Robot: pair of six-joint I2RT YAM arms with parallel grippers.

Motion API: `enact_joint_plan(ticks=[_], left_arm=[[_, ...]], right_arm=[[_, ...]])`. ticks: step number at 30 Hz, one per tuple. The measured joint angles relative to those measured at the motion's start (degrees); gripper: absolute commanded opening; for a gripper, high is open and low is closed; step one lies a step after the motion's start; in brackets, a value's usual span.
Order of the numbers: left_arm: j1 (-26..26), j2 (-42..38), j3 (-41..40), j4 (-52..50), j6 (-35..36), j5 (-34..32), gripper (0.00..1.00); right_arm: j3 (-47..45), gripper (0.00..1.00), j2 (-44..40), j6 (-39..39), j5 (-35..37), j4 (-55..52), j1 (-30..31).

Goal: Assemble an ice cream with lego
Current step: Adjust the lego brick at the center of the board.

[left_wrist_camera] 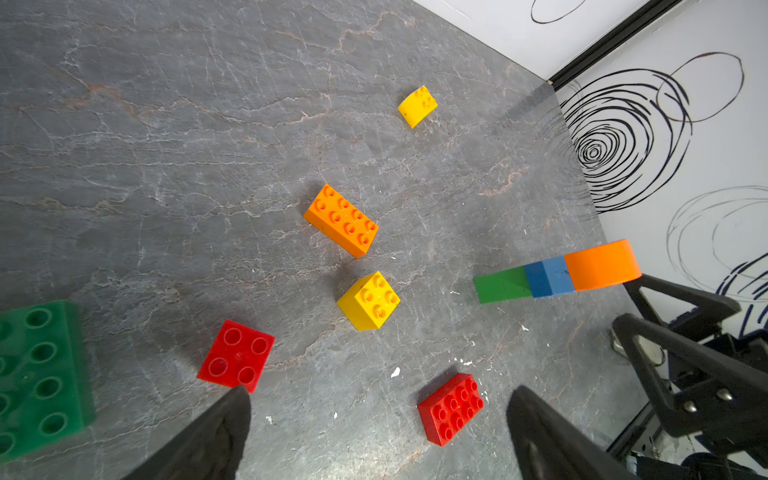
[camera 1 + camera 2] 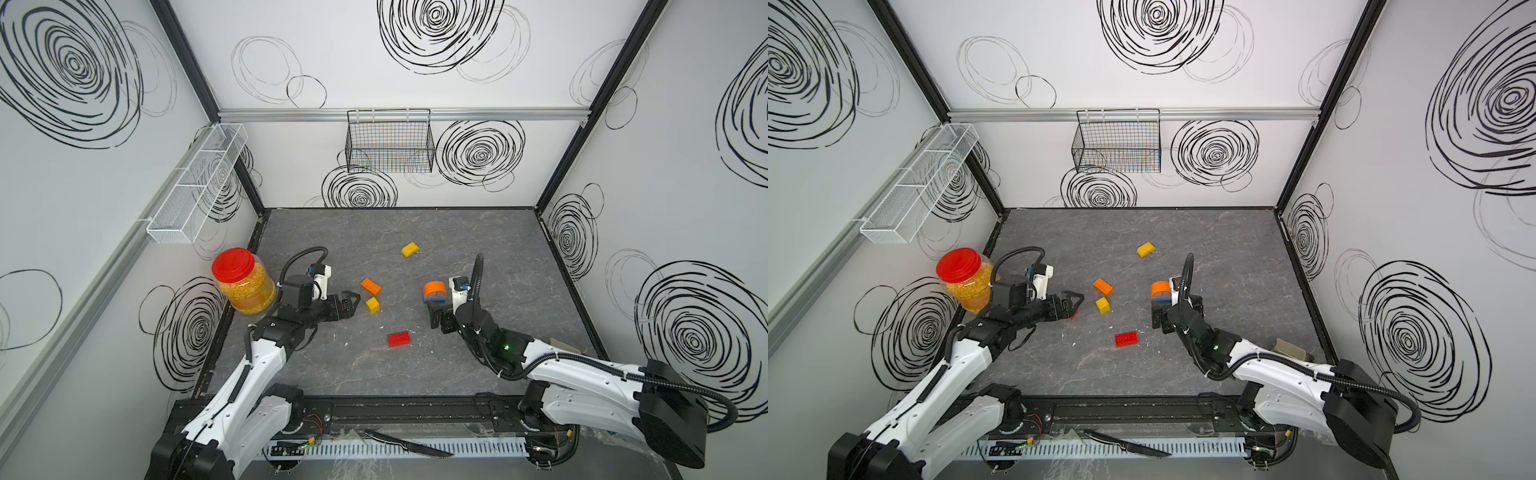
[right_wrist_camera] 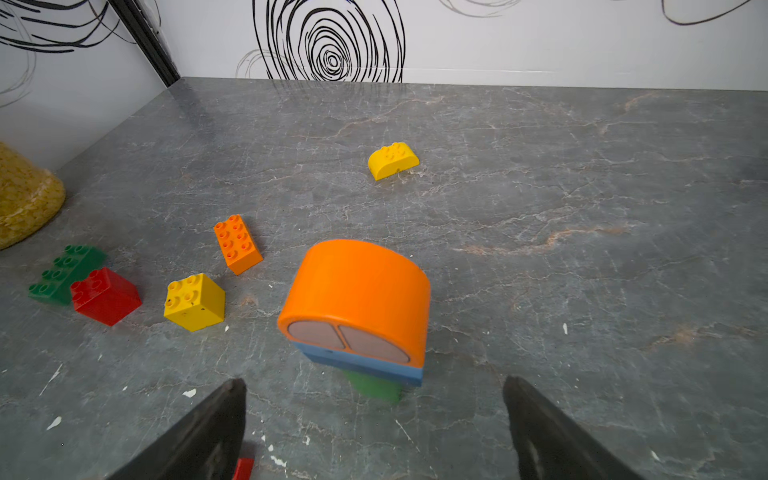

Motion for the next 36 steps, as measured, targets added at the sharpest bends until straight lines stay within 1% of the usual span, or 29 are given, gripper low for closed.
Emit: enact_joint_plan(ticks=[11, 18, 30, 33, 36], left_arm=[[-0.15, 0.00, 0.00, 0.00, 0.00, -0.07, 0.99], [-0.15, 0.00, 0.00, -0.02, 0.00, -0.24, 0.99], [-0.15, 0.00, 0.00, -0.02, 0.00, -0.33, 0.99], [-0.15, 0.00, 0.00, -0.02, -0.02, -0.44, 0.99], [-0.15, -0.02, 0.00, -0.04, 0.00, -0.46, 0.99]], right_arm=[[-0.09, 0.98, 4.59, -1.03, -1.14, 4.74, -0.76], [-0.02, 0.95, 6.95, -1.05, -0.57, 5.90, -0.94], [1.66, 0.93, 9.35, -1.53, 0.02, 7.52, -1.05], [1.77, 0.91, 9.86, -1.66, 0.31, 8.24, -1.33], [1.77, 0.87, 10.23, -1.99, 0.52, 8.68, -1.70]])
